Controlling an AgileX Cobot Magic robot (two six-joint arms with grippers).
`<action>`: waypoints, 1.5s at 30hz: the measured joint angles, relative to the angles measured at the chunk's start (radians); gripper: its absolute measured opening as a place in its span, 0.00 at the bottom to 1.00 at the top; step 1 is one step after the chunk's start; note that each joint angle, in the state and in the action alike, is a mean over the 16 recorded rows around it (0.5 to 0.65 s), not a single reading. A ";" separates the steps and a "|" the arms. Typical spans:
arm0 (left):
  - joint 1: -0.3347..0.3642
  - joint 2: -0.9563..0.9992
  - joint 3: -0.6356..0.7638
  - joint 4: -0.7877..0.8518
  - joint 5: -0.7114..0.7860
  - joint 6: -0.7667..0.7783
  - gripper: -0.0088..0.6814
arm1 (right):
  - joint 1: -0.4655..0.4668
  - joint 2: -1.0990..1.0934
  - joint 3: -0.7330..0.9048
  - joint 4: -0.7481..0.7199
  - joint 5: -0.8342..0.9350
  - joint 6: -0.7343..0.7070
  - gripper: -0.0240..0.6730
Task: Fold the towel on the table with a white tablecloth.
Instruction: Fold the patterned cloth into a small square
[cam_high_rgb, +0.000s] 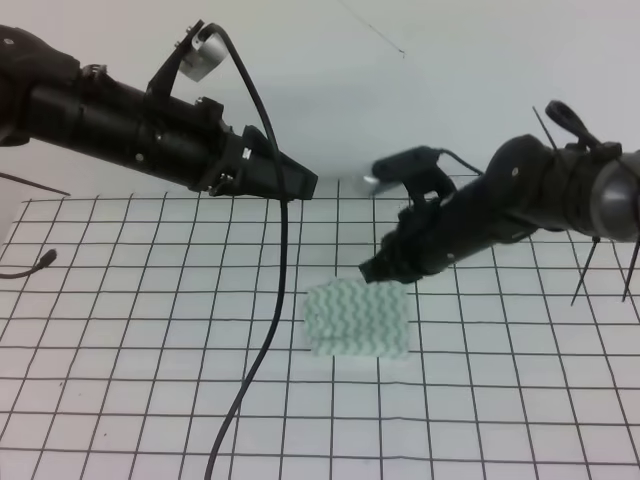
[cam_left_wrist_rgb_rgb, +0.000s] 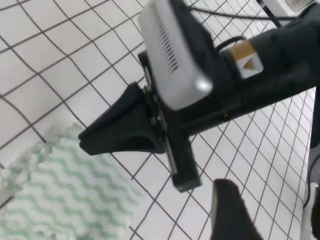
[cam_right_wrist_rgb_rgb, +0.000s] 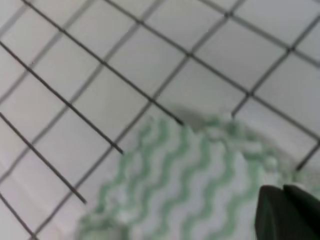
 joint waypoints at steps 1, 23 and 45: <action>0.000 0.000 0.000 0.000 0.000 0.001 0.49 | -0.003 0.003 0.003 -0.022 0.000 0.021 0.05; -0.152 0.019 0.000 0.277 -0.077 -0.004 0.49 | -0.043 -0.213 0.026 -0.301 0.169 0.212 0.05; -0.281 0.295 -0.001 0.362 -0.317 0.045 0.42 | -0.047 -0.279 0.102 -0.503 0.252 0.363 0.05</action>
